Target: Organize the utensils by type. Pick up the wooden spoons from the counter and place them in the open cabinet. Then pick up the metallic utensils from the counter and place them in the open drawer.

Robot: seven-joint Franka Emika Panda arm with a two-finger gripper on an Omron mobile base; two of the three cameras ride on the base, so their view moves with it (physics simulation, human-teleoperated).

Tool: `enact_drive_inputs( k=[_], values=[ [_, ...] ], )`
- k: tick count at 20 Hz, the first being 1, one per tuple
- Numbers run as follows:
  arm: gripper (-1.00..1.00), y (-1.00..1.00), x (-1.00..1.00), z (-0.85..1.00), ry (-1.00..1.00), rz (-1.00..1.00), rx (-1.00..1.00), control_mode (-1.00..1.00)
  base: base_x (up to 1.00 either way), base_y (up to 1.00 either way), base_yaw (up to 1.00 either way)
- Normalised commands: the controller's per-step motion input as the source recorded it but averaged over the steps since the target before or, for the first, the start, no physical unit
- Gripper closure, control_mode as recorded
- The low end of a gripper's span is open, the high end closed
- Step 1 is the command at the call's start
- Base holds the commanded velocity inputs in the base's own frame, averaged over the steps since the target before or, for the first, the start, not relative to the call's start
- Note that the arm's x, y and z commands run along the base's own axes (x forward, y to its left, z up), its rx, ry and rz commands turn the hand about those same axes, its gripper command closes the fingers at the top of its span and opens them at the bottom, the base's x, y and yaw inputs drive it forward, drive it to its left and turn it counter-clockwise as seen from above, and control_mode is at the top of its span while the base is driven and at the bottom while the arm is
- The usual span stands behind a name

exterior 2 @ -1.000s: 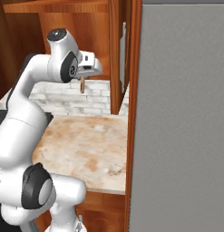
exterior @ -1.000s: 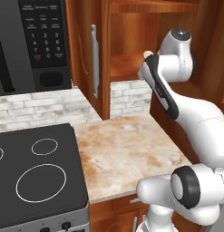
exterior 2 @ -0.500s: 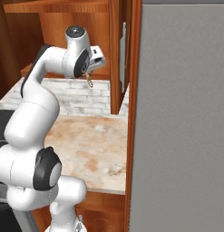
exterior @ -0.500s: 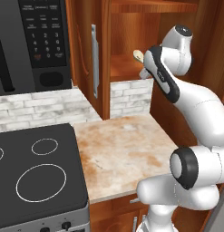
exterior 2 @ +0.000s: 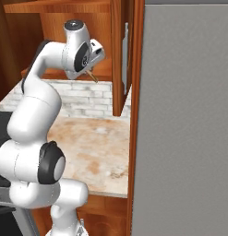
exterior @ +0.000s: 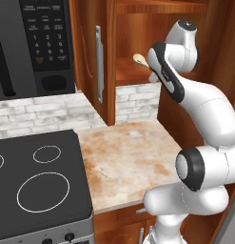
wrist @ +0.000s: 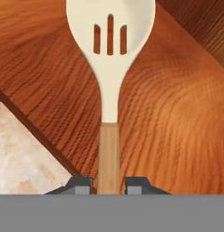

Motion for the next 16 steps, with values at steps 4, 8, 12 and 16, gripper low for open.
enact_drive_inputs(
  k=[4,8,12,16],
  values=[
    [1.00,0.15,0.20,0.09,0.00,0.16,-0.22,-1.00,0.00,0.00,0.00],
    [1.00,0.12,0.27,0.00,0.00,0.15,-0.20,-1.00,0.00,0.00,0.00],
    [1.00,0.03,0.11,0.00,-0.14,0.11,-0.16,-1.00,0.00,0.00,0.00],
    [1.00,0.00,0.00,0.00,-0.28,0.08,-0.12,-1.00,0.00,0.00,0.00]
  ],
)
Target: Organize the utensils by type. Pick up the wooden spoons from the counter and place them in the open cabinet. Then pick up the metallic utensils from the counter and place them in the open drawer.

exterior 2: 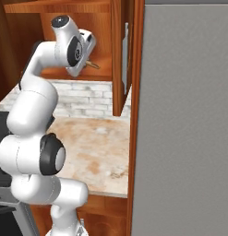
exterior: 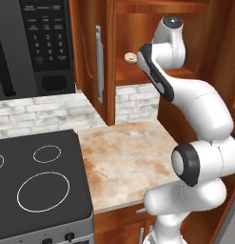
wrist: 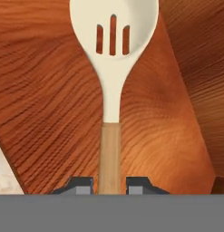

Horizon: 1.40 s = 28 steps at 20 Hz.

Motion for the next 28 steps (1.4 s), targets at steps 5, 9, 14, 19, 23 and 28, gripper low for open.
enact_drive_inputs(
  k=[5,9,14,19,23,28],
  values=[
    [1.00,0.00,0.06,0.00,-0.25,0.08,-0.08,-1.00,0.00,0.00,0.00],
    [1.00,0.00,0.28,0.00,-0.04,0.09,-0.01,-1.00,0.00,0.00,0.00],
    [1.00,0.00,0.48,0.00,0.00,0.12,0.00,-1.00,0.00,0.00,0.00],
    [1.00,0.00,0.45,0.00,0.00,0.13,0.00,-1.00,0.00,0.00,0.00],
    [1.00,0.00,0.43,0.00,0.00,0.11,0.00,-1.00,0.00,0.00,0.00],
    [-1.00,0.01,0.40,-0.02,-0.01,0.06,-0.01,-1.00,0.00,0.00,0.00]
  ],
)
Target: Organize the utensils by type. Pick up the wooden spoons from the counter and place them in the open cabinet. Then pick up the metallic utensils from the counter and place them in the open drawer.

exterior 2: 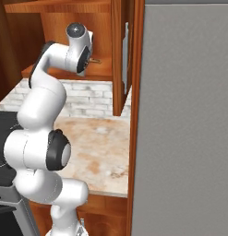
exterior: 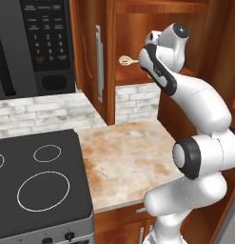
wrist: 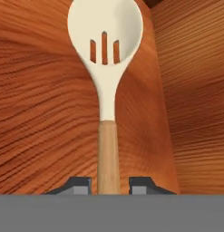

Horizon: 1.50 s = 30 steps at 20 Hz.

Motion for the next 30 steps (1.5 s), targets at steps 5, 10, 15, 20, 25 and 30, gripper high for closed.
enact_drive_inputs(
  k=[5,10,15,20,25,30],
  values=[
    [-1.00,0.00,0.36,0.00,0.00,0.03,-0.01,-1.00,0.00,0.00,0.00],
    [-1.00,0.00,0.10,0.02,0.00,0.01,0.00,-1.00,0.00,0.00,0.00],
    [-1.00,0.00,-0.21,0.00,-0.06,-0.07,0.00,-1.00,0.00,0.00,0.00],
    [-1.00,0.00,-0.30,0.00,-0.03,-0.08,0.00,-1.00,0.00,0.00,0.00],
    [-1.00,0.00,-0.49,0.00,-0.09,-0.05,0.00,-1.00,0.00,0.00,0.00],
    [-1.00,0.00,-0.58,0.05,-0.07,-0.02,0.04,-1.00,0.00,0.00,0.00]
  ],
)
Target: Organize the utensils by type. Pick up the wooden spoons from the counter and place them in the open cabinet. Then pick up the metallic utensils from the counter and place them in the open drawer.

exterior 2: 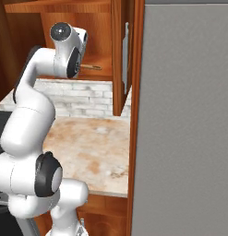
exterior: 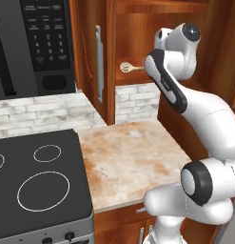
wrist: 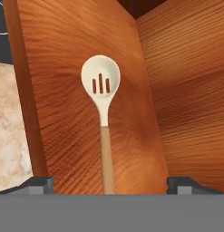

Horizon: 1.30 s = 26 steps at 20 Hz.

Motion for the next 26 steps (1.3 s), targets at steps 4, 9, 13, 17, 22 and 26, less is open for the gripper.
enact_drive_inputs(
  k=[4,9,13,17,22,26],
  values=[
    [-1.00,0.00,-0.86,-0.01,-0.12,-0.05,0.09,-1.00,0.00,0.00,0.00],
    [-1.00,0.00,-0.82,0.07,0.04,-0.15,0.16,-1.00,0.00,0.00,0.00],
    [-1.00,0.00,-0.62,0.18,0.24,-0.17,0.16,-1.00,0.00,0.00,0.00],
    [-1.00,-0.01,-0.32,0.03,0.10,-0.15,0.19,-1.00,0.00,0.00,0.00],
    [-1.00,-0.02,-0.39,0.00,0.01,-0.08,0.26,-1.00,0.00,0.00,0.00],
    [-1.00,-0.04,-0.61,0.00,0.03,-0.23,0.24,-1.00,0.00,0.00,0.00]
  ],
)
